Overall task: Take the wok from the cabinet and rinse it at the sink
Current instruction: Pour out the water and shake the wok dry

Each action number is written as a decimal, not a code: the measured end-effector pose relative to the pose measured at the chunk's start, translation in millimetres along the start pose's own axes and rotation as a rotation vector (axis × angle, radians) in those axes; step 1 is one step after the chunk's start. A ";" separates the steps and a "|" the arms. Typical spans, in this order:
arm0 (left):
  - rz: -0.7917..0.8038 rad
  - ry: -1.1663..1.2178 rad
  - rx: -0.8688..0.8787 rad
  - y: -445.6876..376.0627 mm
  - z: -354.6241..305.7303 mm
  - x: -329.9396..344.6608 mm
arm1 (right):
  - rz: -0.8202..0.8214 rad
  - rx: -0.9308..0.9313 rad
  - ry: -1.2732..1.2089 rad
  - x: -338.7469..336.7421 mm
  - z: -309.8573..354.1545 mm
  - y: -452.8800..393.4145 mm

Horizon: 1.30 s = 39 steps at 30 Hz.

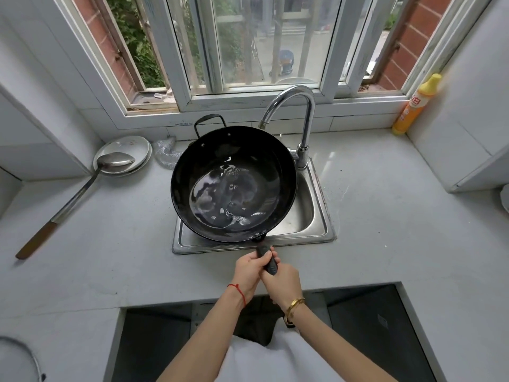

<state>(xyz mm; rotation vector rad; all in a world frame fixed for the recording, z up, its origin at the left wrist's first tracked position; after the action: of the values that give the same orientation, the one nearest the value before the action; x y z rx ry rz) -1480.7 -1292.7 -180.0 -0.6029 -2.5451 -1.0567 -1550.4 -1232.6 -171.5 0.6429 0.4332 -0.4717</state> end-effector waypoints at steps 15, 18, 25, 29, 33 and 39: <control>-0.137 -0.027 0.075 14.2 -13.2 1.9 | 0.106 0.085 -0.208 -9.0 23.9 10.5; -0.096 0.020 0.051 16.5 -13.4 6.8 | 0.089 0.082 -0.188 -12.3 23.5 11.7; -0.013 0.043 0.004 16.0 -9.7 12.1 | 0.005 0.030 -0.078 -16.1 14.1 14.3; -0.020 0.011 -0.009 15.0 -4.6 13.2 | -0.019 0.004 -0.062 -15.9 7.0 16.0; -0.064 -0.039 0.030 16.1 -4.1 12.3 | 0.025 0.003 -0.089 -16.5 6.3 15.7; -0.168 -0.210 0.100 16.6 -7.8 2.6 | 0.131 0.144 -0.357 -7.1 9.5 16.9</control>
<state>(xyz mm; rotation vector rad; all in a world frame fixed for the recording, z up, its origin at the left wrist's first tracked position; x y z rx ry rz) -1473.8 -1287.1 -163.8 -0.5038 -2.8552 -0.9561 -1544.8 -1225.0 -153.2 0.7045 0.0190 -0.4837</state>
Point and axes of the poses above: each hand's wrist, its own y-axis away from the middle knuckle, its own x-axis out of the palm, z = x × y, the point moved 3 cm from there along -y, towards the middle knuckle, and after that the axes turned 1 degree about -y, right-handed, at the moved point
